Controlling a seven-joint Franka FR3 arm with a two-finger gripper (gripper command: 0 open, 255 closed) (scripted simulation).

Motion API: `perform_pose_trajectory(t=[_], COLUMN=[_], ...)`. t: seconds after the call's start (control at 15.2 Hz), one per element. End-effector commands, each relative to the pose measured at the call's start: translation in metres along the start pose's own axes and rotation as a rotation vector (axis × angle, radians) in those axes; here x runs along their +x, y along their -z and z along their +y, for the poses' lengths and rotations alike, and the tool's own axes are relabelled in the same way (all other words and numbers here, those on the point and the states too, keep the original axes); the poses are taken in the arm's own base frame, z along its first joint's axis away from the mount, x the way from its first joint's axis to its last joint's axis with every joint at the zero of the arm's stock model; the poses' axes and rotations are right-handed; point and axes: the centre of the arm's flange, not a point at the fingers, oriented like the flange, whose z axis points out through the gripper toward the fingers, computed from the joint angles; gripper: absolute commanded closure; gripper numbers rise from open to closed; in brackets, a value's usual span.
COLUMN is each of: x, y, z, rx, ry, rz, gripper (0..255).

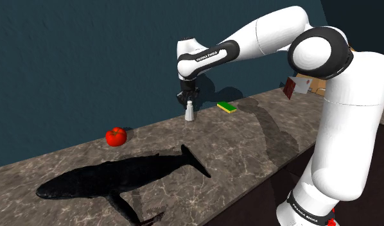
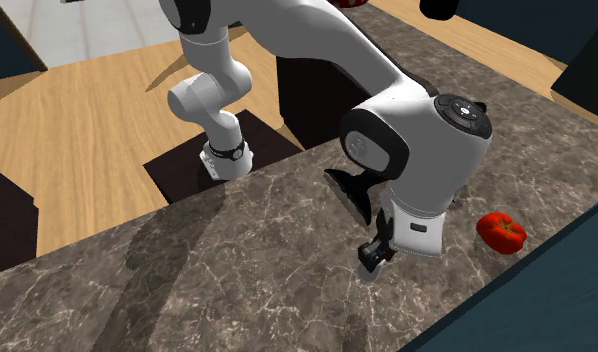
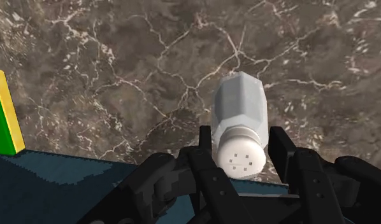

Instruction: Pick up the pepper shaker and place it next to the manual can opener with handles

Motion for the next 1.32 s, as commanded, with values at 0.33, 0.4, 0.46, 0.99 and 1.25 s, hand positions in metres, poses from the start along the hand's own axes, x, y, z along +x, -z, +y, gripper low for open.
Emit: perform_pose_trajectory(t=[0.33,0.4,0.46,0.99,1.25], x=[0.002,0.002,0.002,0.004,0.005], y=[0.037,0.042,0.047,0.089,0.11], z=[0.004,0.005,0.005,0.01,0.013], rx=[0.0,0.0,0.0,0.0,0.0], ry=[0.0,0.0,0.0,0.0,0.0], rz=[0.0,0.0,0.0,0.0,0.0], gripper=[255,255,255,255,255])
